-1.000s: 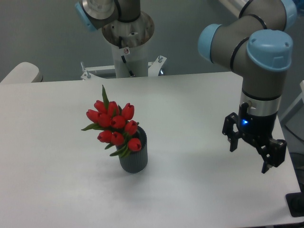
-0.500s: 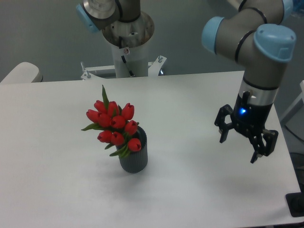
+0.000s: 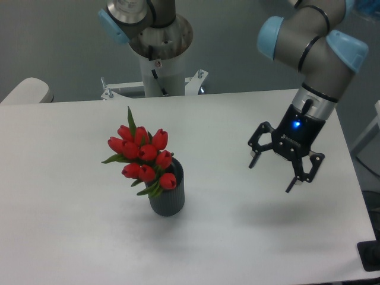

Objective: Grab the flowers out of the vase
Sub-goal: 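Move the open gripper over to the red tulip stems above the vase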

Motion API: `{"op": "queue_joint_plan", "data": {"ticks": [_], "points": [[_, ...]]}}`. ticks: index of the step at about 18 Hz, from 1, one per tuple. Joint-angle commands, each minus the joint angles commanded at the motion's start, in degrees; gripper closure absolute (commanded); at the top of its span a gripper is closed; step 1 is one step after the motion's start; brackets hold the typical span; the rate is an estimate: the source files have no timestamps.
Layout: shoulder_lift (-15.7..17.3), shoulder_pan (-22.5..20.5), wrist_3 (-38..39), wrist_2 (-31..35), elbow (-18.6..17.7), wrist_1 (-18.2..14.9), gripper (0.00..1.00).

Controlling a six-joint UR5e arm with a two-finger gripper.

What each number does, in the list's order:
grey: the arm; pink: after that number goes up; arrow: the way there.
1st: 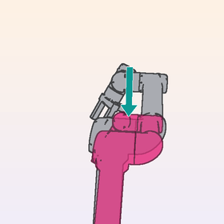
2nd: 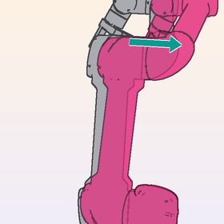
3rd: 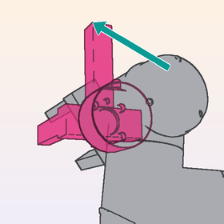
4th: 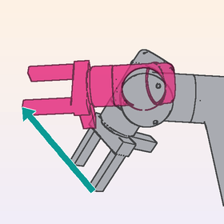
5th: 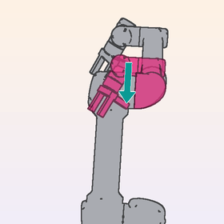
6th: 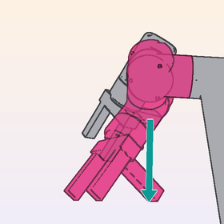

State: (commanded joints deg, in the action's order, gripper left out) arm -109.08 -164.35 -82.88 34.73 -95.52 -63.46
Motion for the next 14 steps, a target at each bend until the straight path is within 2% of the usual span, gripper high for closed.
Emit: {"op": "queue_joint_plan", "data": {"ticks": [4, 7, 11, 14], "points": [[2.4, 0.3, 0.0, -2.3, -6.1, 0.3, 0.0], [3.8, 1.1, -0.2, -3.2, -7.9, 0.4, 0.0], [5.1, 3.4, -0.5, -3.0, -8.5, 0.4, 0.0], [6.7, 4.7, -0.9, -3.1, -11.1, 0.4, 0.0]]}}
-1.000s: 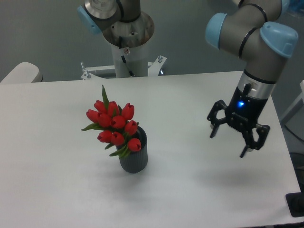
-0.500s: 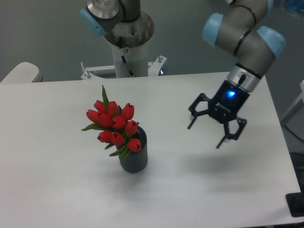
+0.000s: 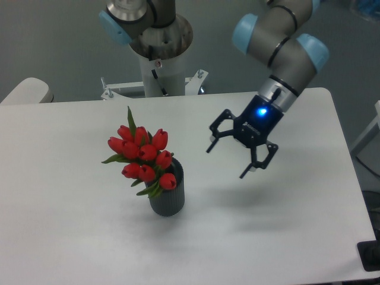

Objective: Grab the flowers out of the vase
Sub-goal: 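Move the open gripper over to the red tulip stems above the vase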

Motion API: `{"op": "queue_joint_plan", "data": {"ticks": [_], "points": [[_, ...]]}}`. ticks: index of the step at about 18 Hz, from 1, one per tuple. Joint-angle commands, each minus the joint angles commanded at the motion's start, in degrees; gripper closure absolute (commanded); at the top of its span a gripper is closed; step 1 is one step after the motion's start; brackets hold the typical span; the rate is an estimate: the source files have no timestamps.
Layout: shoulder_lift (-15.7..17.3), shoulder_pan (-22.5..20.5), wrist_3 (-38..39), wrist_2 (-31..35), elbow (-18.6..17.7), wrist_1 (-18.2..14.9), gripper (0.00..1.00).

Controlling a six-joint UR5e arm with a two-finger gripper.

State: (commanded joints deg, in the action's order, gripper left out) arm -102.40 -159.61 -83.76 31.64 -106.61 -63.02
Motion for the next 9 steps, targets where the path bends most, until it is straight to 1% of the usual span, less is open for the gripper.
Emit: {"op": "queue_joint_plan", "data": {"ticks": [3, 4, 7, 9], "points": [[1.6, 1.8, -0.3, 0.0, -2.1, 0.2, 0.0], [2.0, 2.5, -0.3, 0.0, -2.9, 0.7, 0.0], [2.8, 4.0, -0.2, 0.0, -5.2, 3.8, 0.0], [2.9, 4.2, -0.2, 0.0, -6.6, 6.7, 0.0]]}}
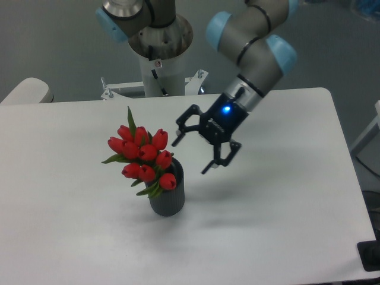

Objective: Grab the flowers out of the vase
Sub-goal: 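Move the open gripper over to the red tulip stems above the vase, then lower the gripper around the tulip stems and close it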

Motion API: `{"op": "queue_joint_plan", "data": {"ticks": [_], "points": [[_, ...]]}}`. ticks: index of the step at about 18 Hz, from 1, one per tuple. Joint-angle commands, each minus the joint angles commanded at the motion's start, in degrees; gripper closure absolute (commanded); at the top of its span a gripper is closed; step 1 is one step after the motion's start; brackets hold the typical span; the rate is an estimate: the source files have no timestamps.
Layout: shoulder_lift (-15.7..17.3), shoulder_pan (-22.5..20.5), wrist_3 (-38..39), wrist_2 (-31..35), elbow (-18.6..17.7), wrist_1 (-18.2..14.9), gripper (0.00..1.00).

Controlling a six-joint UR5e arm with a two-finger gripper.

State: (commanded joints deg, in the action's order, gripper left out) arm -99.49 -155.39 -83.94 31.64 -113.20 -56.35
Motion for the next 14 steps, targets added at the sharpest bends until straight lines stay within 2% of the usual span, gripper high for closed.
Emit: {"op": "queue_joint_plan", "data": {"ticks": [2, 4, 14], "points": [[0.1, 1.5, 0.0, 0.0, -1.1, 1.3, 0.0], [0.1, 2.6, 0.4, 0.0, -1.2, 1.3, 0.0], [0.0, 4.5, 0.5, 0.0, -2.0, 3.4, 0.0]]}}
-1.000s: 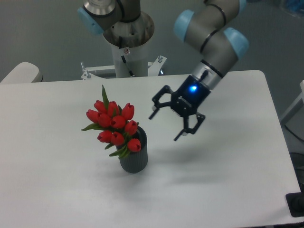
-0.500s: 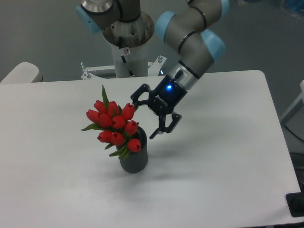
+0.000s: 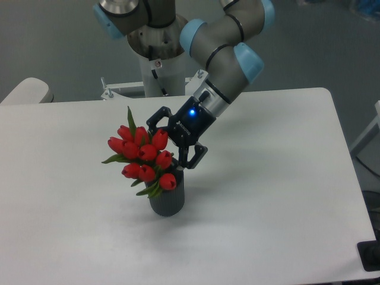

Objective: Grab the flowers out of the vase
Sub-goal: 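Lower the gripper around the tulip stems and close it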

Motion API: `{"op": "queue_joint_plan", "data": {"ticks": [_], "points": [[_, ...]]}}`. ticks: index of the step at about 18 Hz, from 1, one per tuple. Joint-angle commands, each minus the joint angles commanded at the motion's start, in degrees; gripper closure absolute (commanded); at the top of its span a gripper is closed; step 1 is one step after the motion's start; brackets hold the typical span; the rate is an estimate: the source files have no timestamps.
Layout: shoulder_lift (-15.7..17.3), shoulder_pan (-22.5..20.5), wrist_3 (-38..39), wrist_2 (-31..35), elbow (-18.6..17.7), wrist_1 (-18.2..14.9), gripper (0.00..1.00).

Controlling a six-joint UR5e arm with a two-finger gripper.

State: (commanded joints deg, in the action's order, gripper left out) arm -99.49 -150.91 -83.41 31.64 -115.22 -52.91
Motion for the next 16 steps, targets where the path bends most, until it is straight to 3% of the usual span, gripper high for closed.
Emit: {"op": "queue_joint_plan", "data": {"ticks": [3, 6, 11, 16], "points": [[-0.7, 1.5, 0.4, 0.0, 0.0, 2.5, 0.0], [-1.0, 1.6, 0.4, 0.0, -0.1, 3.0, 0.02], [-1.1, 1.6, 0.3, -0.1, 0.2, 3.2, 0.4], [-1.1, 1.6, 0.4, -0.1, 1.0, 3.2, 0.63]]}}
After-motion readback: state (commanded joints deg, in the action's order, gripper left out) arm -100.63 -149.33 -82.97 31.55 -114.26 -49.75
